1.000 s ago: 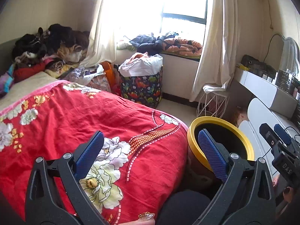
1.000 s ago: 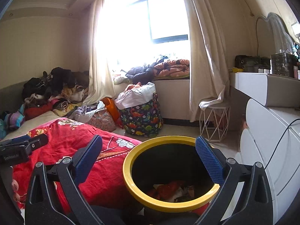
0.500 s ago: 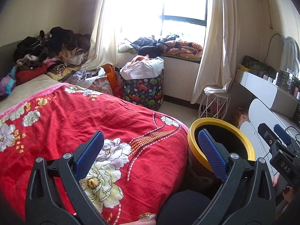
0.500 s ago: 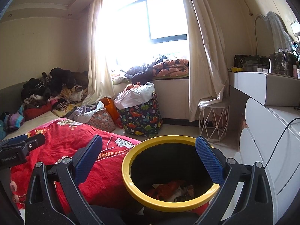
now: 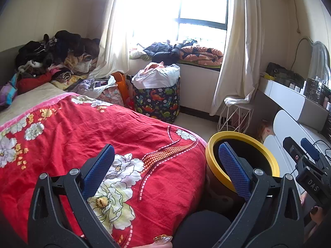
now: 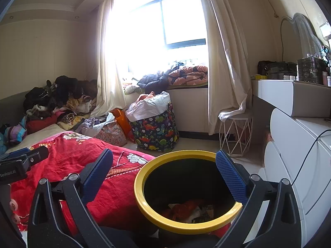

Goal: Collect trash

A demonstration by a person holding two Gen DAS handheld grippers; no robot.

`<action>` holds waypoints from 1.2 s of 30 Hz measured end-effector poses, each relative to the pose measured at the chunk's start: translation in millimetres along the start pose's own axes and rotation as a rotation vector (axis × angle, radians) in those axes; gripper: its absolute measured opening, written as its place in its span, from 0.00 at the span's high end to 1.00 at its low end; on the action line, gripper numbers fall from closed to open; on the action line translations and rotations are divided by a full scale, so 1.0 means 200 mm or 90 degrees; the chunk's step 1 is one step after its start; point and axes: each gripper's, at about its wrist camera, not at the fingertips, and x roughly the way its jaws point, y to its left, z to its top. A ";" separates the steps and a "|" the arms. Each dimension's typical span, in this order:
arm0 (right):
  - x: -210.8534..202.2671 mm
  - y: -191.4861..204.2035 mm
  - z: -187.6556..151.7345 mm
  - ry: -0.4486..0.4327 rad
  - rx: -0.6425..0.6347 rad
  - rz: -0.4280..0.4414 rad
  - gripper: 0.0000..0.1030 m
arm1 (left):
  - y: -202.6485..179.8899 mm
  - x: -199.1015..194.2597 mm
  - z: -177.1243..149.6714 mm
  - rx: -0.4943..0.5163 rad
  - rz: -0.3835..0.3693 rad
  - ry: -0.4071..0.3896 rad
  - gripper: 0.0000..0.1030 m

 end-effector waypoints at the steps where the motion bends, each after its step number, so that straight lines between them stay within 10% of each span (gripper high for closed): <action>1: 0.00 0.00 0.00 0.000 0.000 0.000 0.06 | 0.00 0.00 0.00 0.000 0.000 0.000 0.10; 22: 0.01 -0.01 0.05 -0.004 0.001 0.001 0.06 | 0.00 0.00 0.01 -0.002 0.013 0.005 0.10; 27: 0.12 0.21 0.19 0.007 -0.019 0.090 0.06 | 0.18 -0.03 0.03 -0.062 0.022 0.026 0.10; 32: 0.30 0.81 0.29 0.085 -0.071 0.312 0.06 | 0.80 -0.17 0.01 -0.191 0.197 0.041 0.10; 36: 0.45 1.55 0.09 0.297 -0.172 0.490 0.06 | 1.40 -0.37 -0.18 -0.284 0.425 0.084 0.10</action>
